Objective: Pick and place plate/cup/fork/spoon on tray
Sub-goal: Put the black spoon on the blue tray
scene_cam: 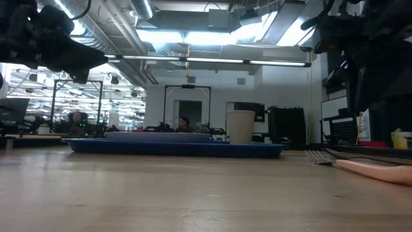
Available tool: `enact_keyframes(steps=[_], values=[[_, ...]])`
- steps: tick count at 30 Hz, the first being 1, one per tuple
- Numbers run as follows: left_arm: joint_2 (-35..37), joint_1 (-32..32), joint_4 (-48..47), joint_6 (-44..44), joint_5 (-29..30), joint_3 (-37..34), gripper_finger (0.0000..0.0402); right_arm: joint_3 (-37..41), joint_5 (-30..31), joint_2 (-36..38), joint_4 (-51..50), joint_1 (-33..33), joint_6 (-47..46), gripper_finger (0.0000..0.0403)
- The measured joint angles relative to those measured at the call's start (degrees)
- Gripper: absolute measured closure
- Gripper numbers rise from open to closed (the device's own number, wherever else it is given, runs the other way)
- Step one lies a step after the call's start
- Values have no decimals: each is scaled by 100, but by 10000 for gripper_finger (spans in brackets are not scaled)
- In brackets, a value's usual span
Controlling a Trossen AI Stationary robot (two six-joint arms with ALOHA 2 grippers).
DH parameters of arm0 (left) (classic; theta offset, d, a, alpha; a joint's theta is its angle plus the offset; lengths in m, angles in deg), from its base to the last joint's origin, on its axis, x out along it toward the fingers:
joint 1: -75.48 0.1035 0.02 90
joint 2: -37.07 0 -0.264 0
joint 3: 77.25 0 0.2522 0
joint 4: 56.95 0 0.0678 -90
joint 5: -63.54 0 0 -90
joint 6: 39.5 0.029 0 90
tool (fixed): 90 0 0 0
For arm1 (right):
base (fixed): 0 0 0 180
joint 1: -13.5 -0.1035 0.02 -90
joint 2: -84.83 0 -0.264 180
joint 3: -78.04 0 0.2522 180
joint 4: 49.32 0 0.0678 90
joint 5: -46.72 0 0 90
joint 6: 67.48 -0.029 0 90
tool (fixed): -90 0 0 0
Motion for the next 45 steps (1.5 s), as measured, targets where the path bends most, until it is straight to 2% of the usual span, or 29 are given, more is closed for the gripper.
enact_keyframes(steps=[22,28,30,35,38,41,45], values=[[-1,0,-16,-59,20,0,337,0,9,0,17,-2,-185,313],[-1,-2,-17,-44,57,-2,337,-173,21,0,-11,60,-977,313],[-1,0,-15,-44,148,-2,337,-286,224,0,-155,131,-1403,313],[-1,0,-13,-60,158,-2,337,-617,996,0,-1756,473,-2705,313],[-1,0,-13,-73,160,-2,337,-639,1057,0,-2686,678,-3763,313],[-1,0,-13,-73,124,-2,337,-449,995,2,-2671,758,-4441,313],[-2,-4,-13,-79,11,-2,337,-179,817,2,-2156,838,-4296,313]])
